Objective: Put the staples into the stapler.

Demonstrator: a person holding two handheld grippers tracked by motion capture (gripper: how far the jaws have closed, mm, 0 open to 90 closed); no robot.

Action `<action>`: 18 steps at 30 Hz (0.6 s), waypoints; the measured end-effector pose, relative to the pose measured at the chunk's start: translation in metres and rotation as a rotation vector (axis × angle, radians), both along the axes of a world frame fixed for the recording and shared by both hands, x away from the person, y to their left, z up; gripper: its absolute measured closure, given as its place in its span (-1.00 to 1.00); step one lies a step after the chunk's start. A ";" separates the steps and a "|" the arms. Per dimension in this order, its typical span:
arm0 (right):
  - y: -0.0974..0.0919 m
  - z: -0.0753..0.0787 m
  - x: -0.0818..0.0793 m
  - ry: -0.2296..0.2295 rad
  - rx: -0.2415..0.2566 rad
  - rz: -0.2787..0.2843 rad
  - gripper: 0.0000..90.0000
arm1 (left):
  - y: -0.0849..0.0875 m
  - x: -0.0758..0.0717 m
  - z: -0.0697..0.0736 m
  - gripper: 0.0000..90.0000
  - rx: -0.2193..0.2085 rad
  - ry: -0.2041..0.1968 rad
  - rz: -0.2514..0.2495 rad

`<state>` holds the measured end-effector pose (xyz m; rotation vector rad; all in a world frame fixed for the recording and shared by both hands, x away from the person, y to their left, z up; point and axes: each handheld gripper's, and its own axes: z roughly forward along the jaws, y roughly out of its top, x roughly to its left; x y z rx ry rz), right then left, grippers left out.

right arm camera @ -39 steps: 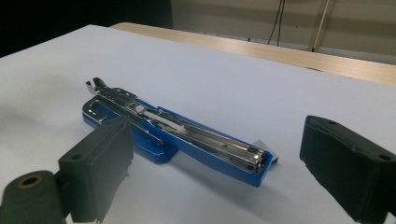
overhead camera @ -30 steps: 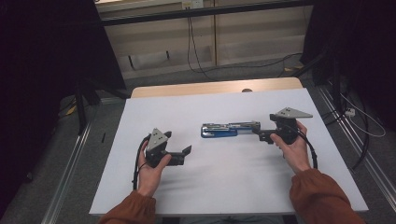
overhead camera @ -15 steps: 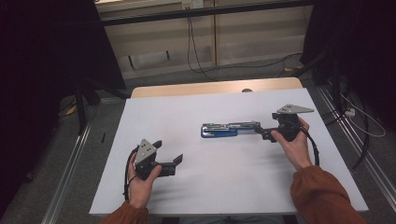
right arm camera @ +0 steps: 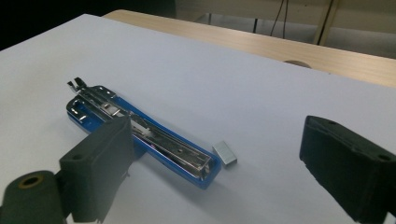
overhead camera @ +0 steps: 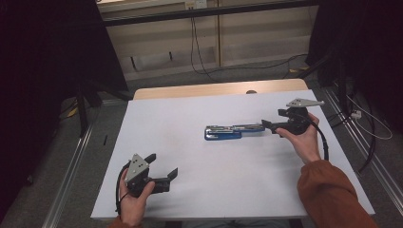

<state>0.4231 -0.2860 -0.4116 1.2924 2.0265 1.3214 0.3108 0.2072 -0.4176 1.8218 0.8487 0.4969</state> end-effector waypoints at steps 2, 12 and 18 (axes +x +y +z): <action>0.000 0.000 0.001 0.001 -0.005 0.000 -0.71 | 0.002 0.001 0.000 -0.90 -0.012 0.002 0.015; -0.004 -0.001 0.021 0.018 -0.015 -0.009 -0.54 | -0.001 0.007 -0.001 -0.90 0.002 0.005 0.024; -0.001 0.004 0.028 -0.008 -0.032 -0.010 -0.56 | 0.001 0.007 -0.002 -0.90 -0.017 0.013 0.046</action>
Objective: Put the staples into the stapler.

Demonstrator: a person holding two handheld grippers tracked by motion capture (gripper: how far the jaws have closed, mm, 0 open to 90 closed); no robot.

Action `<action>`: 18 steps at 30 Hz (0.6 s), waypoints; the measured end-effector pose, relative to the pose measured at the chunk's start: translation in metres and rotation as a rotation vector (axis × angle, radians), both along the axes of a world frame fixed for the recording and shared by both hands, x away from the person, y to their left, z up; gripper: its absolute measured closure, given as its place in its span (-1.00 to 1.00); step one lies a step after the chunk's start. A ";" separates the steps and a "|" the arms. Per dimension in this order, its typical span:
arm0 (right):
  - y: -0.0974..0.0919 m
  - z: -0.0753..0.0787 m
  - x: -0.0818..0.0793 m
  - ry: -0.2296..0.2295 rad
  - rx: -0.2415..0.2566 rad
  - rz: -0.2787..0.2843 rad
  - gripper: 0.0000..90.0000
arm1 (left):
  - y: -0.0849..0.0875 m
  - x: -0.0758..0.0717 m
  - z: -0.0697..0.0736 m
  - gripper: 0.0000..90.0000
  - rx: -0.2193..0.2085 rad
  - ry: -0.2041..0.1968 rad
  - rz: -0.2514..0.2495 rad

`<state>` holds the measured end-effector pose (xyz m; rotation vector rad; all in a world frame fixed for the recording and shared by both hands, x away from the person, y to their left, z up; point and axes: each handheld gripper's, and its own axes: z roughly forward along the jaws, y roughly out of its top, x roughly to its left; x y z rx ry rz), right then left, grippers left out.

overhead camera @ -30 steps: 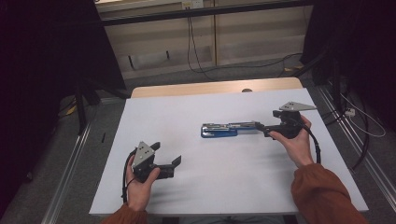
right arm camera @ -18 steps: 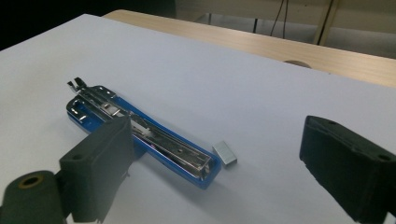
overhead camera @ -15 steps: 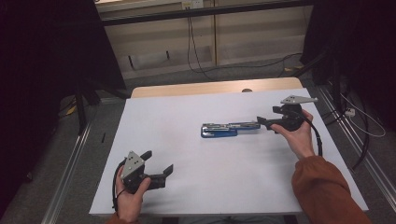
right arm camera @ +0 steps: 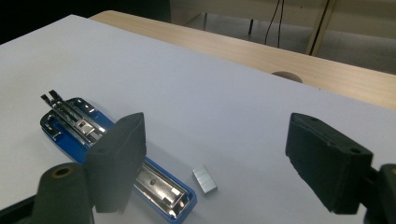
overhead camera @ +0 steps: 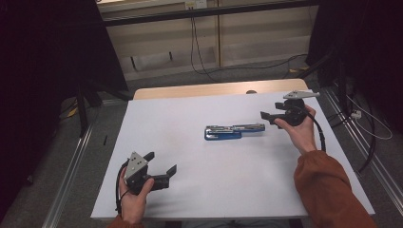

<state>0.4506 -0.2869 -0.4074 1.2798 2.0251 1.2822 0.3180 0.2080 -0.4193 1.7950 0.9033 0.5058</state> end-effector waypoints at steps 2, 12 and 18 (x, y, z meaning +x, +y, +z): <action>0.000 0.002 0.002 0.001 -0.010 0.000 -0.55 | 0.000 0.001 -0.001 -0.91 0.007 0.009 -0.008; -0.011 0.009 0.018 0.040 -0.061 -0.021 -0.48 | -0.001 0.001 0.000 -0.91 0.013 0.006 -0.018; -0.012 0.005 0.027 0.093 -0.092 -0.010 -0.43 | -0.002 0.001 0.000 -0.91 0.008 0.006 -0.026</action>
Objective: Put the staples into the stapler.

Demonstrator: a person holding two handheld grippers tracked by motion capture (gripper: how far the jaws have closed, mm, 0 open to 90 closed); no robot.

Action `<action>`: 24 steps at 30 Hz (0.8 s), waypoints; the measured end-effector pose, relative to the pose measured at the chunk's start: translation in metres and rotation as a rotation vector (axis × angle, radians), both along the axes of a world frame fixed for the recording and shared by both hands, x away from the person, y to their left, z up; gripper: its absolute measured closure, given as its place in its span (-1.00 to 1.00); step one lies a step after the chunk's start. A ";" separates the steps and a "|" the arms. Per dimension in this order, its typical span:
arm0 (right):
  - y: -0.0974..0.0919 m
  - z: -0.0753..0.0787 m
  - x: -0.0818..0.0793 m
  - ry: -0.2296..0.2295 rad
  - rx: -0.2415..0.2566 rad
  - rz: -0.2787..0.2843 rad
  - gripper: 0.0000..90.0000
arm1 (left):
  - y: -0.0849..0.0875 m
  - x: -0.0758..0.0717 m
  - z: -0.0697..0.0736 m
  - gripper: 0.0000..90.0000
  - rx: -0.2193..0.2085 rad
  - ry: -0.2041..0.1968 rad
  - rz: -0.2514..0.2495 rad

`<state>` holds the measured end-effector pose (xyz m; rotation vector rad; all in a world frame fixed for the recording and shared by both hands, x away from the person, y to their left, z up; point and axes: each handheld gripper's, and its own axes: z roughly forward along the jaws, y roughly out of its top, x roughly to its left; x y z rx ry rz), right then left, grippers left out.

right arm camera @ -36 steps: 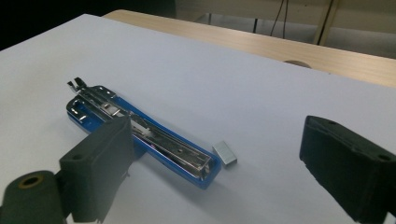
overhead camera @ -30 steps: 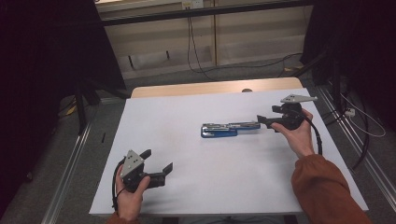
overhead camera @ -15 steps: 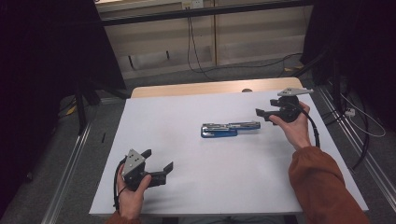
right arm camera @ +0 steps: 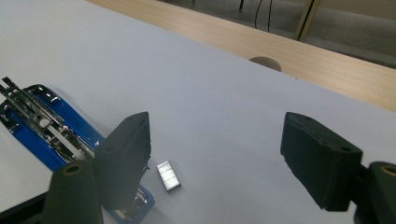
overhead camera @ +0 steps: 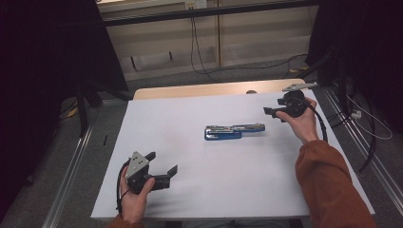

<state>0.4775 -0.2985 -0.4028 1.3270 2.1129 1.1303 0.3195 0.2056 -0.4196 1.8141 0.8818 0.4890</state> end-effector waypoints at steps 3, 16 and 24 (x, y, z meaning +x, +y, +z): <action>0.002 -0.003 0.005 0.007 -0.028 0.005 -0.42 | 0.001 0.000 0.000 -0.91 -0.002 0.004 0.005; 0.010 -0.025 0.016 0.072 -0.094 0.092 -0.07 | 0.000 0.001 -0.002 -0.91 0.000 0.013 -0.006; 0.012 -0.033 0.019 0.113 -0.077 0.166 0.06 | -0.001 0.001 -0.002 -0.91 0.003 0.019 -0.004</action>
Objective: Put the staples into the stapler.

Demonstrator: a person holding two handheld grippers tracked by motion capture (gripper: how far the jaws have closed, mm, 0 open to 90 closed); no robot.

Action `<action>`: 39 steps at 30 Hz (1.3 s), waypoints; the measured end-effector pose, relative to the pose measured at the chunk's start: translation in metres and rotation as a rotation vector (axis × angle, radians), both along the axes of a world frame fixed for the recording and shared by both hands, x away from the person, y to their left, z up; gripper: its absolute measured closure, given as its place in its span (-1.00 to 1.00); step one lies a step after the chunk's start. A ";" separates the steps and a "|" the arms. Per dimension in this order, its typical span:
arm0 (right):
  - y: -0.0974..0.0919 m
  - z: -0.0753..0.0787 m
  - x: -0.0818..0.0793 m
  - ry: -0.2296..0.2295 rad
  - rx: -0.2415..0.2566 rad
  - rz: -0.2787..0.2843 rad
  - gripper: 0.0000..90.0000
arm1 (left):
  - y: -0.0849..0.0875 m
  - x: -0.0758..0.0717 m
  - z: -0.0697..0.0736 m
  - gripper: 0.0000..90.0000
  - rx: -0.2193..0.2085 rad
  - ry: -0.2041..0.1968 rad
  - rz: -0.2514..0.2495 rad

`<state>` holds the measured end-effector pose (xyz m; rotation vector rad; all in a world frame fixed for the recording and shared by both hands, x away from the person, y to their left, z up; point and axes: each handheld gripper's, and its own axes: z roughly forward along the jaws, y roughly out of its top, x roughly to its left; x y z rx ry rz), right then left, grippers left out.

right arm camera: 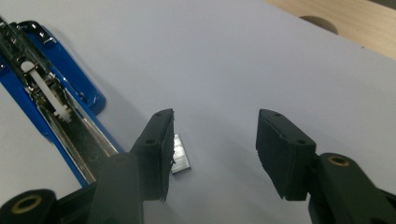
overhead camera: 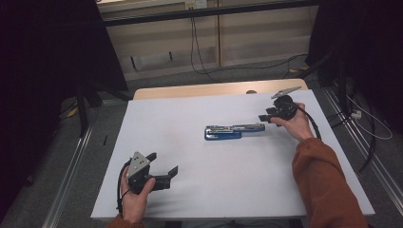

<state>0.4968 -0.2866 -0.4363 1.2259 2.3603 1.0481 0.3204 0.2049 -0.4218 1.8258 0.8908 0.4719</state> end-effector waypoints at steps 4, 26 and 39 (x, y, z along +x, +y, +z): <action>0.002 -0.003 0.000 0.025 -0.004 0.013 0.09 | 0.000 0.000 0.000 -0.91 -0.003 0.000 -0.001; 0.002 -0.013 0.007 0.096 0.011 0.076 0.40 | 0.000 0.000 -0.001 -0.91 0.008 0.006 -0.011; -0.006 -0.013 0.007 0.097 0.019 0.079 0.61 | 0.000 0.000 -0.001 -0.91 0.010 0.006 -0.013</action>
